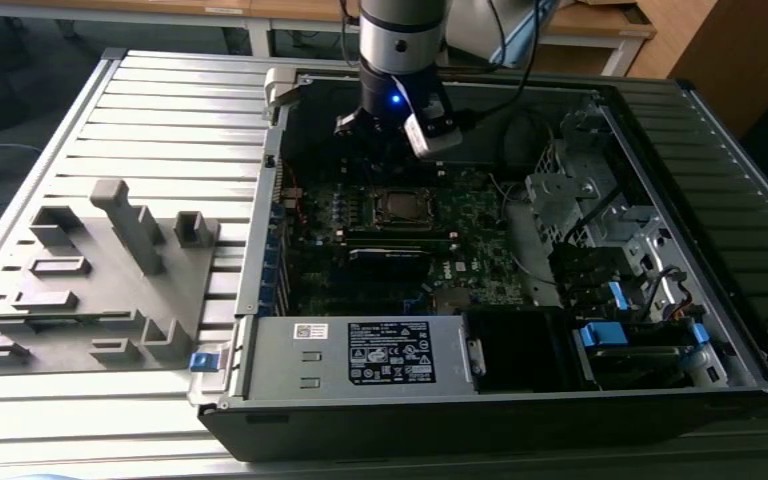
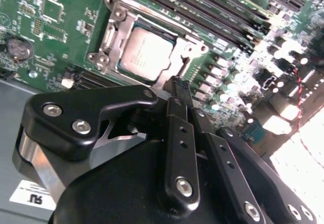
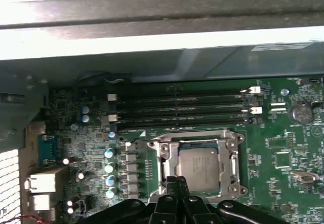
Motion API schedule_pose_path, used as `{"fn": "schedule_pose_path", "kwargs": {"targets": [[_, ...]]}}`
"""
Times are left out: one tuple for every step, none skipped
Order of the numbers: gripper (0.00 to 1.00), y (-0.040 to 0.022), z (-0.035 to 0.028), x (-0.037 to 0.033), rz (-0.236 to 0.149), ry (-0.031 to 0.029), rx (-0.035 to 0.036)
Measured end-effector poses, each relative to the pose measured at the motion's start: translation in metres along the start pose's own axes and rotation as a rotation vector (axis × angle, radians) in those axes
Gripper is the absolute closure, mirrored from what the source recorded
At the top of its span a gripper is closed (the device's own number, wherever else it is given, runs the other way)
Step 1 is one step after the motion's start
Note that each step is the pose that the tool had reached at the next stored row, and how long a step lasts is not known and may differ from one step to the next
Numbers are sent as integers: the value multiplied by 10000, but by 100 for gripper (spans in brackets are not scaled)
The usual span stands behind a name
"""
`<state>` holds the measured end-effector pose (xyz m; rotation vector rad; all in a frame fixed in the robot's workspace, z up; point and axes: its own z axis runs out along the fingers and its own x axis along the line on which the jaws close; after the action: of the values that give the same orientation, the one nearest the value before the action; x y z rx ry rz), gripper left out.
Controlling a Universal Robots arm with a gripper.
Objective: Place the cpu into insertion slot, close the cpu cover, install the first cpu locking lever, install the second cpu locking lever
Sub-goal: 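Install the first cpu locking lever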
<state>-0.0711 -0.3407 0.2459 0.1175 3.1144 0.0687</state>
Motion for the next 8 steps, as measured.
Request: {"fn": "schedule_pose_path", "kwargs": {"targets": [[89,-1,0,19,-1,0,-1],[89,-3,0,40,-1,0,0],[89,-5,0,62,0,0,-1],[89,-6,0,85,1,-1,-1],[89,-8,-1,107,1,0,0],[89,-10,-1,127,0,0,0],[89,-12,-2,145,-1,-1,0],[89,-13,-2,163,-1,0,0]]}}
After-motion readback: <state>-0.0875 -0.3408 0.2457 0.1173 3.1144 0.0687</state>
